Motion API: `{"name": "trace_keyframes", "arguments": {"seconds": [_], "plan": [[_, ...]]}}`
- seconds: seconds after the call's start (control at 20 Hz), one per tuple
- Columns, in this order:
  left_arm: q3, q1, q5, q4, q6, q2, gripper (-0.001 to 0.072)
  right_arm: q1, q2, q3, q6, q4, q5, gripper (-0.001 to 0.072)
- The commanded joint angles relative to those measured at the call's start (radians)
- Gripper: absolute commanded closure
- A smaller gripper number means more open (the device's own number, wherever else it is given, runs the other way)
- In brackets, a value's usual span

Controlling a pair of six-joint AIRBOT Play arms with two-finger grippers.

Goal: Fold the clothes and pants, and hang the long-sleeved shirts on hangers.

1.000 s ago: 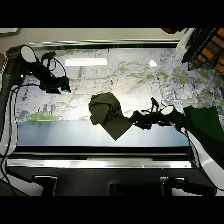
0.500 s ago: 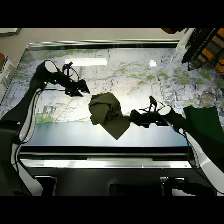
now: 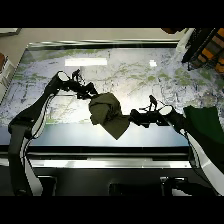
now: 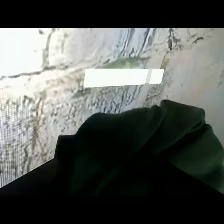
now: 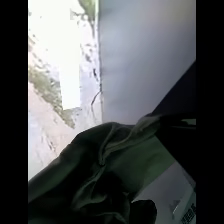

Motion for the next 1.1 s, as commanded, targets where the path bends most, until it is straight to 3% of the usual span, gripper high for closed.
{"name": "trace_keyframes", "arguments": {"seconds": [0.0, 0.35, 0.7, 0.75, 0.8, 0.85, 1.05], "plan": [[0.005, 0.009, 0.02, -0.012, -0.005, -0.013, 0.0253, 0.001, 0.002, 0.0, 0.0, 0.003, 0.015, 0.0683], [0.026, 0.079, -0.048, 0.016, 0.002, 0.04, 0.0253, 0.001, 0.002, 0.0, 0.0, 0.004, 0.024, 0.0683], [0.018, -0.003, -0.044, 0.015, -0.001, -0.031, 0.0254, 0.001, 0.002, 0.0, 0.0, 0.011, 0.025, 0.0683], [0.018, -0.013, -0.037, 0.016, -0.001, -0.032, 0.0371, 0.001, 0.002, 0.0, 0.0, 0.011, 0.024, 0.0683], [0.018, -0.014, -0.031, 0.013, -0.002, -0.032, 0.0654, 0.001, 0.003, 0.0, 0.0, 0.011, 0.024, 0.0683], [0.021, -0.009, -0.027, 0.006, -0.008, -0.027, 0.0689, 0.0, 0.009, 0.0, -0.001, 0.009, 0.021, 0.0684], [0.021, 0.066, -0.02, 0.008, -0.015, 0.08, 0.0691, 0.0, 0.106, 0.047, -0.006, -0.123, -0.042, 0.0685]]}}
